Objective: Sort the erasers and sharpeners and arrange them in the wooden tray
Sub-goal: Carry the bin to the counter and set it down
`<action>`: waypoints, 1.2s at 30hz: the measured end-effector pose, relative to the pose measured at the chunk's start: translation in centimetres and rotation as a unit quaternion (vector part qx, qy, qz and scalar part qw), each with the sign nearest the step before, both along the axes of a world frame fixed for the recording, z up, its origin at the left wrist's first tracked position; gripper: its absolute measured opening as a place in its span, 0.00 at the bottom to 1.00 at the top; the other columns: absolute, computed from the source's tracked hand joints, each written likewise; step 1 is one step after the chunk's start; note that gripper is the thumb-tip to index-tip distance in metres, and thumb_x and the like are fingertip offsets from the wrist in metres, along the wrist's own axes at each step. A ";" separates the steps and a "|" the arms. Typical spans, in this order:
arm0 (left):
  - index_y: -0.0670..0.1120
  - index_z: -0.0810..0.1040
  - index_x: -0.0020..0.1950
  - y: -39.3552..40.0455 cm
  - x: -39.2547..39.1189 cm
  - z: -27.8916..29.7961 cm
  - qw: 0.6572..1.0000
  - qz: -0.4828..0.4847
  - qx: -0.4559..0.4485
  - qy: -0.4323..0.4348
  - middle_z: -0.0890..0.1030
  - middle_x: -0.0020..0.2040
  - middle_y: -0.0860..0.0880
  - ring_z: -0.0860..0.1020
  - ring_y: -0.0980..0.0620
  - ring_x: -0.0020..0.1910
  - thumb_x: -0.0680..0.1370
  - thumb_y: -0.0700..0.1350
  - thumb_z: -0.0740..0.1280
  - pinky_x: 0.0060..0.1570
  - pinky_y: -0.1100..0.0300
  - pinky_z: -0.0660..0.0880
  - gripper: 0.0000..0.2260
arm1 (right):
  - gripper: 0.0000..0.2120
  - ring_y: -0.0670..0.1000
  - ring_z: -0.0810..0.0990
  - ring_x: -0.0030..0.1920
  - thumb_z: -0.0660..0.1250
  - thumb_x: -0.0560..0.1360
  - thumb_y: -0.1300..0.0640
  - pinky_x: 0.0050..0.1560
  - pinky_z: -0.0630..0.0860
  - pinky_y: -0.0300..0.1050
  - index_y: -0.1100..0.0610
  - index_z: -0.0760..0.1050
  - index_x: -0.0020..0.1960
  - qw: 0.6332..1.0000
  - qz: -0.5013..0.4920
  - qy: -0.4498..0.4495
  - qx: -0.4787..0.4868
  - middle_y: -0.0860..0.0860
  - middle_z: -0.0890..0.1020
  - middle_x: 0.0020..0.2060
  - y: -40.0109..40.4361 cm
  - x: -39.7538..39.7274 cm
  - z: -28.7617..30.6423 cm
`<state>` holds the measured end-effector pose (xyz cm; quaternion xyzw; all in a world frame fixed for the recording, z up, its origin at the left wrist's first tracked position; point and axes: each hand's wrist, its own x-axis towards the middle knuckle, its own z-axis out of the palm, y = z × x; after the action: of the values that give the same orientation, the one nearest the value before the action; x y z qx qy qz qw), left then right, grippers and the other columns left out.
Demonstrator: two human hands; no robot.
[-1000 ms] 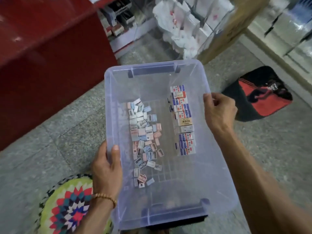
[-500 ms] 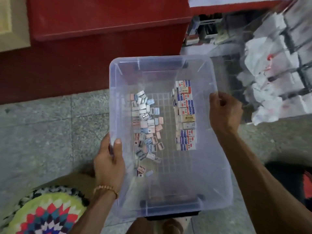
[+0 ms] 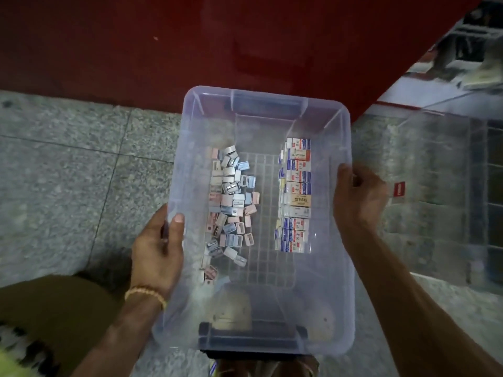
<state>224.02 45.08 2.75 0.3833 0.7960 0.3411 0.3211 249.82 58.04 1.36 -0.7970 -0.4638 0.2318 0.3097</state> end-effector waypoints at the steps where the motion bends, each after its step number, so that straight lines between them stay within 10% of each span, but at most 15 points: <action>1: 0.48 0.76 0.64 0.1 -0.4 -0.7 1.000 0.004 -0.004 0.000 0.80 0.41 0.55 0.80 0.54 0.41 0.81 0.47 0.60 0.33 0.75 0.72 0.12 | 0.16 0.56 0.76 0.33 0.62 0.80 0.52 0.38 0.71 0.48 0.60 0.79 0.40 1.000 0.007 -0.005 0.005 0.56 0.79 0.32 0.2 -0.4 -0.7; 21: 0.50 0.76 0.66 1.9 -3.4 -4.5 0.999 0.010 -0.024 0.029 0.79 0.52 0.46 0.80 0.48 0.47 0.81 0.54 0.60 0.49 0.52 0.78 0.16 | 0.17 0.51 0.73 0.32 0.56 0.77 0.50 0.36 0.63 0.42 0.60 0.76 0.40 0.999 0.047 -0.024 0.001 0.53 0.77 0.33 1.4 -2.7 -3.5; 31: 0.54 0.76 0.55 1.1 0.2 9.1 0.998 0.052 -0.030 -0.019 0.80 0.52 0.48 0.79 0.51 0.50 0.81 0.46 0.62 0.47 0.62 0.73 0.06 | 0.19 0.56 0.82 0.47 0.59 0.78 0.49 0.46 0.80 0.53 0.61 0.79 0.58 0.977 0.211 -0.015 0.033 0.58 0.83 0.51 1.3 -3.9 6.6; 36: 0.58 0.77 0.51 0.4 3.1 17.1 0.998 0.047 -0.032 -0.025 0.82 0.48 0.54 0.81 0.56 0.46 0.78 0.55 0.63 0.44 0.63 0.75 0.05 | 0.16 0.52 0.81 0.47 0.60 0.77 0.51 0.48 0.69 0.39 0.59 0.81 0.55 0.964 0.263 0.013 0.027 0.55 0.83 0.48 1.4 -6.0 14.7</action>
<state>227.16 45.53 19.89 0.3267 0.8151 0.3398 0.3369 243.84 59.41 16.10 -0.6350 -0.6593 0.3027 0.2654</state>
